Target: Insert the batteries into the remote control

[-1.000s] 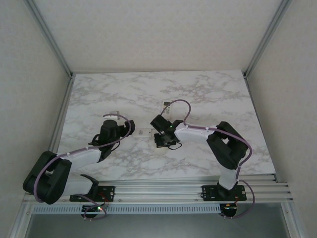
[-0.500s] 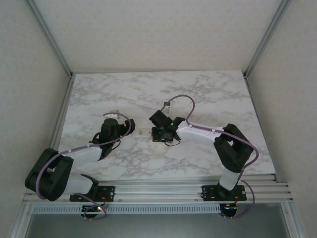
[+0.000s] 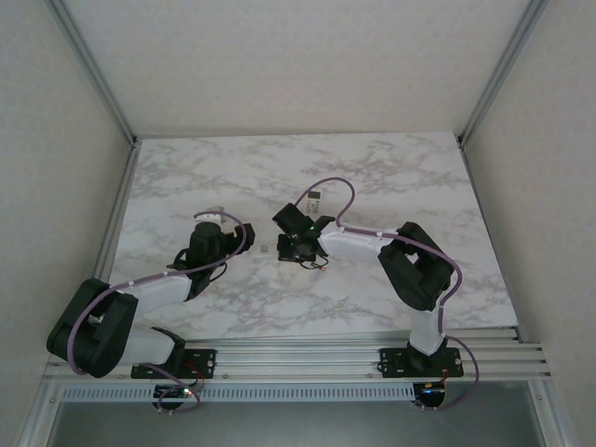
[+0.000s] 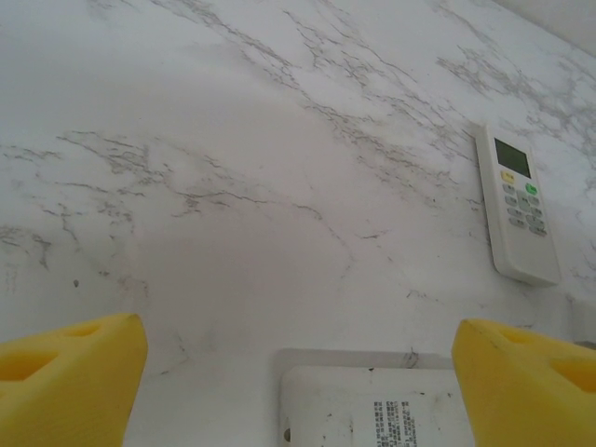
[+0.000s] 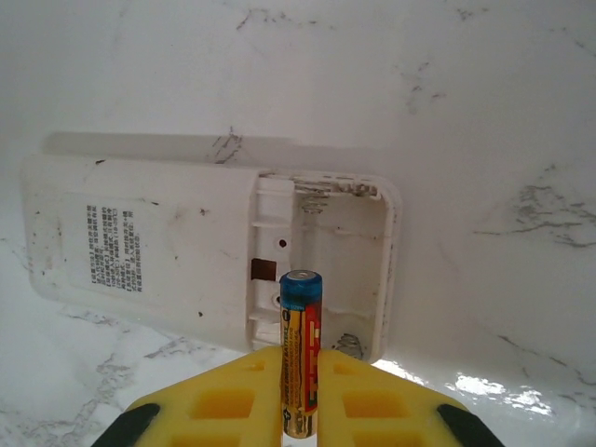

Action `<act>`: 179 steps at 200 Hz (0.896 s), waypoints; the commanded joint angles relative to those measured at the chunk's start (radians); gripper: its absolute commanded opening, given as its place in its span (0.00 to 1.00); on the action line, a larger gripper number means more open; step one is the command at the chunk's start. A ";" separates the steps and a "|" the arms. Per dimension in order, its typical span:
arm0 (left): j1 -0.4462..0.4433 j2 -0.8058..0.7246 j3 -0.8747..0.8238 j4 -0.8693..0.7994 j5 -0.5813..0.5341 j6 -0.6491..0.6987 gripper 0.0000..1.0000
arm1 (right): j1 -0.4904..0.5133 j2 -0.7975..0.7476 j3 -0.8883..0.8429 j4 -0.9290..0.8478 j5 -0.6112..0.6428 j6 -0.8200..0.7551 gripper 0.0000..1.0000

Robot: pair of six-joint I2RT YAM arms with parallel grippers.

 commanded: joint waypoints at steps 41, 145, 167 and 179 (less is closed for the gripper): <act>0.011 0.011 0.026 -0.006 0.020 -0.007 0.86 | -0.017 0.035 0.045 0.000 0.021 -0.003 0.22; 0.014 0.103 0.085 -0.081 0.043 -0.041 0.83 | -0.017 0.021 0.061 -0.089 0.079 0.000 0.31; 0.014 0.144 0.108 -0.101 0.071 -0.042 0.82 | -0.016 0.030 0.059 -0.054 0.048 -0.015 0.27; 0.015 0.170 0.120 -0.107 0.084 -0.045 0.81 | -0.017 0.038 0.063 -0.043 0.039 -0.018 0.23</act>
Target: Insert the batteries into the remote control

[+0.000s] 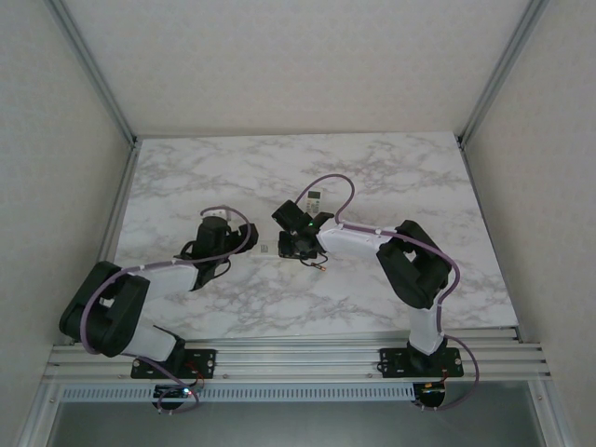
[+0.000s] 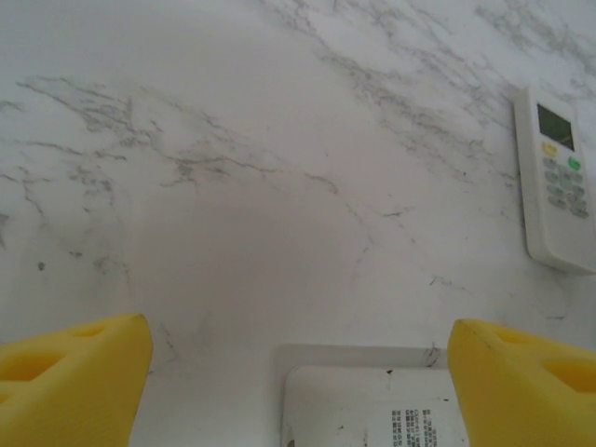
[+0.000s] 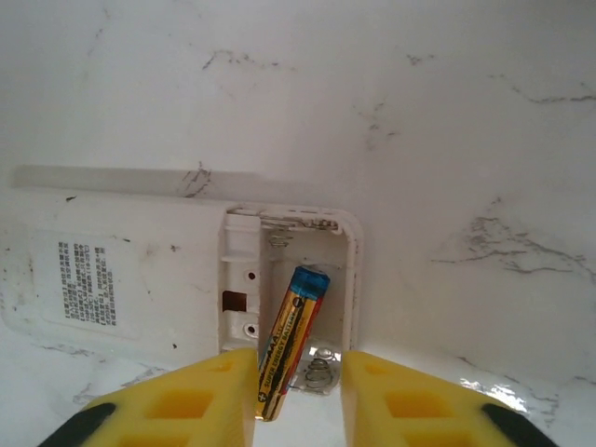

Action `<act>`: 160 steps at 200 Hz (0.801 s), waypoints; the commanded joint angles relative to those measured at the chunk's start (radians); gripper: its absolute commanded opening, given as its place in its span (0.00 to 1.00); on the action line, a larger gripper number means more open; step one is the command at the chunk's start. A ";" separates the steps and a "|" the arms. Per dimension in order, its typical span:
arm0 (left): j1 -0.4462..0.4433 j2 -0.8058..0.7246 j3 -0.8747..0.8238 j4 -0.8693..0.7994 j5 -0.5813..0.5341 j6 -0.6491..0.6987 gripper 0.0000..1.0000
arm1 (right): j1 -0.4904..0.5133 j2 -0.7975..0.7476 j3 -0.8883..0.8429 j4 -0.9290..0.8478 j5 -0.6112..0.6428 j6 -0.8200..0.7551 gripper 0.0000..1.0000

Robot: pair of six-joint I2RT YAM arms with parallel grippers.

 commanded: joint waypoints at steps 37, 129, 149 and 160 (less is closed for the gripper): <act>0.010 0.120 0.078 -0.065 0.086 -0.023 0.76 | -0.008 0.053 0.052 0.005 -0.032 -0.018 0.22; 0.011 0.170 0.087 -0.041 0.153 -0.048 0.61 | -0.005 0.032 0.043 0.027 -0.037 -0.065 0.28; 0.011 0.168 0.088 -0.041 0.151 -0.050 0.61 | -0.005 0.017 0.039 0.022 -0.036 -0.065 0.29; 0.010 0.169 0.087 -0.041 0.154 -0.051 0.61 | -0.005 0.010 0.034 0.019 -0.036 -0.061 0.28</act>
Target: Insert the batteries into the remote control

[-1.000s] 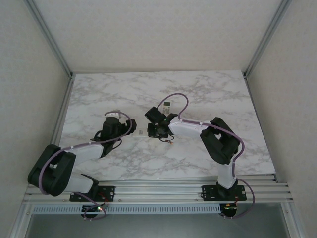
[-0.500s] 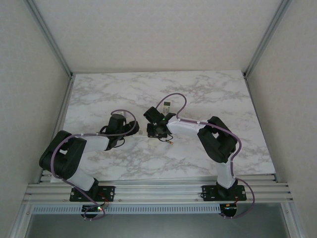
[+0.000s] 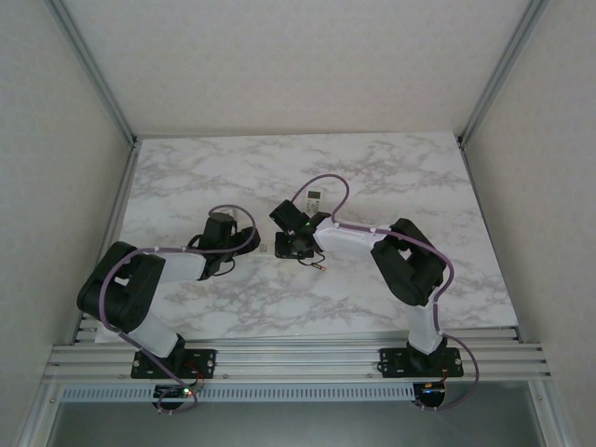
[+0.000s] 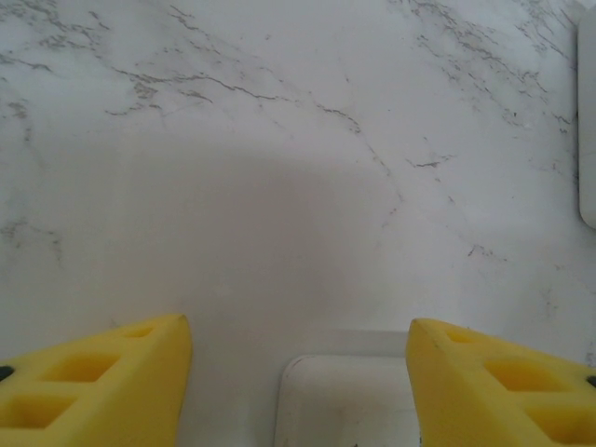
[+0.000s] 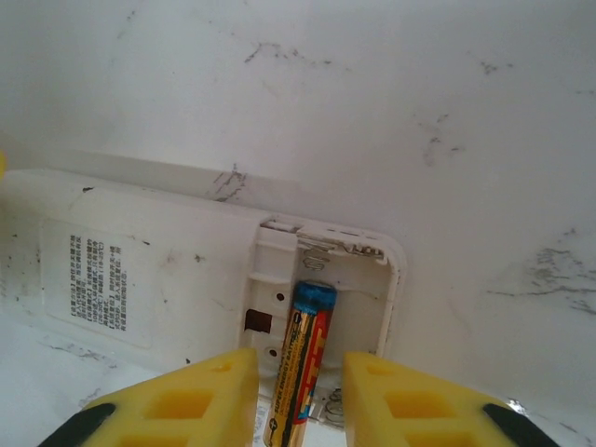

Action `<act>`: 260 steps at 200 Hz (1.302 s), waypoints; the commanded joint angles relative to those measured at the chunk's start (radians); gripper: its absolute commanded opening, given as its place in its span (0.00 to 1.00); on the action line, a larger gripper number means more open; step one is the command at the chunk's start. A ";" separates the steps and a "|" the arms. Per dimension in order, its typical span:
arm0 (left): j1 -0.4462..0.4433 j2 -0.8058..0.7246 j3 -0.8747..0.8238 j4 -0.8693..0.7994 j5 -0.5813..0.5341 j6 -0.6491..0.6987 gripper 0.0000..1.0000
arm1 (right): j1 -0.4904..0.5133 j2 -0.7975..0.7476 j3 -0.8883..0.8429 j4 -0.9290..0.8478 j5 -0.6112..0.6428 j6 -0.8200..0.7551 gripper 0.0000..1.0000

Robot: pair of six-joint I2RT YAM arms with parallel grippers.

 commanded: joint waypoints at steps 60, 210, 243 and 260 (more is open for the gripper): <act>0.000 0.046 0.014 0.022 0.102 -0.054 0.50 | -0.006 -0.018 -0.009 0.002 -0.006 0.007 0.17; 0.000 0.096 0.032 0.018 0.111 -0.060 0.45 | -0.005 0.058 0.036 0.196 0.076 -0.183 0.13; 0.000 0.080 0.030 0.014 0.105 -0.057 0.45 | -0.007 -0.031 0.002 0.198 0.047 -0.174 0.29; 0.000 0.076 0.031 0.009 0.101 -0.054 0.45 | -0.008 -0.080 -0.006 0.174 0.060 -0.174 0.29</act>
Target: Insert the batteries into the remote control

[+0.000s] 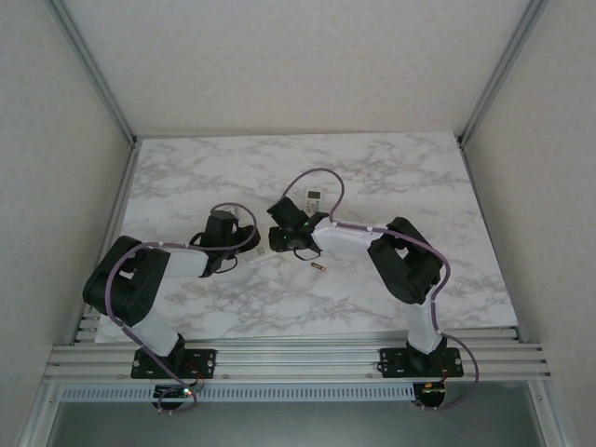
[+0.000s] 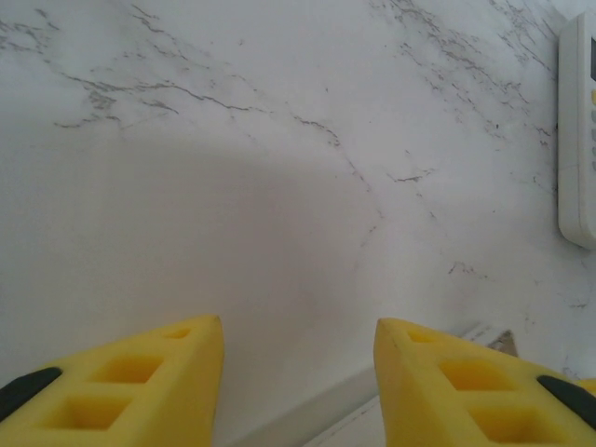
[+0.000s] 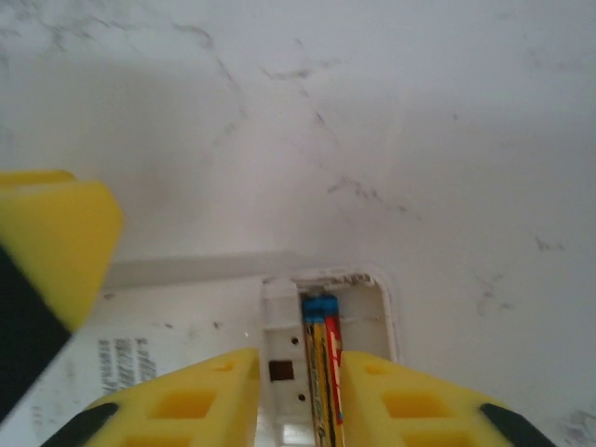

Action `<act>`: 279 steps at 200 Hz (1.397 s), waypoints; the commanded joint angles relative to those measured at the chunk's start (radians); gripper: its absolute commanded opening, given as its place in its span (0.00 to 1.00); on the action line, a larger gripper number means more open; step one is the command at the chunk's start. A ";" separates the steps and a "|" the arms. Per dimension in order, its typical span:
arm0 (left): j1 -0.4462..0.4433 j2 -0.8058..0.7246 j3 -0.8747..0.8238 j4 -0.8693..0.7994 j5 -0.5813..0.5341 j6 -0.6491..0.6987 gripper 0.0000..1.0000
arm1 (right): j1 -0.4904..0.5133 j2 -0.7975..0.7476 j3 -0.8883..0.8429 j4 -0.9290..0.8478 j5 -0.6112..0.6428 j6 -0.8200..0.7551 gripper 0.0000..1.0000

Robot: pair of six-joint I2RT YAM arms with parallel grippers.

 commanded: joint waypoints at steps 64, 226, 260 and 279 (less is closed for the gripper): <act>-0.004 0.000 0.009 -0.056 0.020 -0.008 0.45 | -0.023 -0.078 0.003 -0.077 0.045 -0.019 0.19; 0.008 -0.007 0.018 -0.077 -0.030 0.016 0.49 | -0.005 0.041 -0.024 -0.029 -0.058 0.091 0.08; 0.019 -0.056 -0.001 -0.077 -0.062 0.028 0.54 | 0.000 -0.017 -0.083 -0.046 -0.054 0.192 0.11; 0.022 -0.084 -0.009 -0.077 -0.084 0.032 0.58 | 0.002 -0.057 -0.127 -0.032 -0.055 0.250 0.12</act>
